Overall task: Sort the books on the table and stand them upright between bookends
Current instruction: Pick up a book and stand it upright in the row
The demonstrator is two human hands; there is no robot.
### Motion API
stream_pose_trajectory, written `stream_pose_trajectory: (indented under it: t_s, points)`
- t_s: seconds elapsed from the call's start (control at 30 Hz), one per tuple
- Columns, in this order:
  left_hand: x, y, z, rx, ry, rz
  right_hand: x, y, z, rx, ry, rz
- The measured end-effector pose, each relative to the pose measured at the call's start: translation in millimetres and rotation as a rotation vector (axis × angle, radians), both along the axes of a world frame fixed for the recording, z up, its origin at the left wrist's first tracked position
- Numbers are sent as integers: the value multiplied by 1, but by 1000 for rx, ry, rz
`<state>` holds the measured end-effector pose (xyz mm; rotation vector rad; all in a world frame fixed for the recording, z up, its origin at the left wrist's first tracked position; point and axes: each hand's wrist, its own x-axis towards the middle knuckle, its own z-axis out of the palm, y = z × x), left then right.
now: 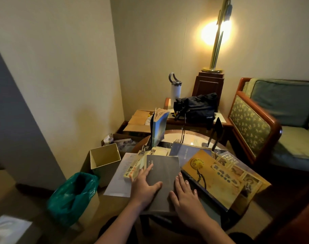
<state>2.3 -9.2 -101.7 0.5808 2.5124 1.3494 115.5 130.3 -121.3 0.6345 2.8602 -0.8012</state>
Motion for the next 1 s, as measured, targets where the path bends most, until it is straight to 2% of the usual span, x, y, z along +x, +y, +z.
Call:
stream_pose_trajectory:
  t_s: [0.1, 0.3, 0.47, 0.6, 0.67, 0.8, 0.87, 1.0]
  points:
    - [4, 0, 11, 209, -115, -1, 3, 4, 6, -20, -22, 7]
    - [5, 4, 28, 300, -343, -73, 0, 11, 18, -82, -31, -46]
    - [17, 16, 47, 355, -109, -145, -22, 18, 53, -300, 208, -178]
    - [28, 27, 63, 466, 9, -169, -35, 32, 102, -755, 546, -387]
    - [35, 33, 71, 477, 137, -192, -40, 43, 121, -930, 677, -465]
    - [42, 47, 81, 457, 279, -245, -37, 44, 149, -1219, 722, -412]
    - [41, 52, 80, 456, 217, -331, -34, 37, 152, -1267, 646, -349]
    - [39, 53, 74, 540, -130, -453, -33, 36, 143, -1157, 596, -293]
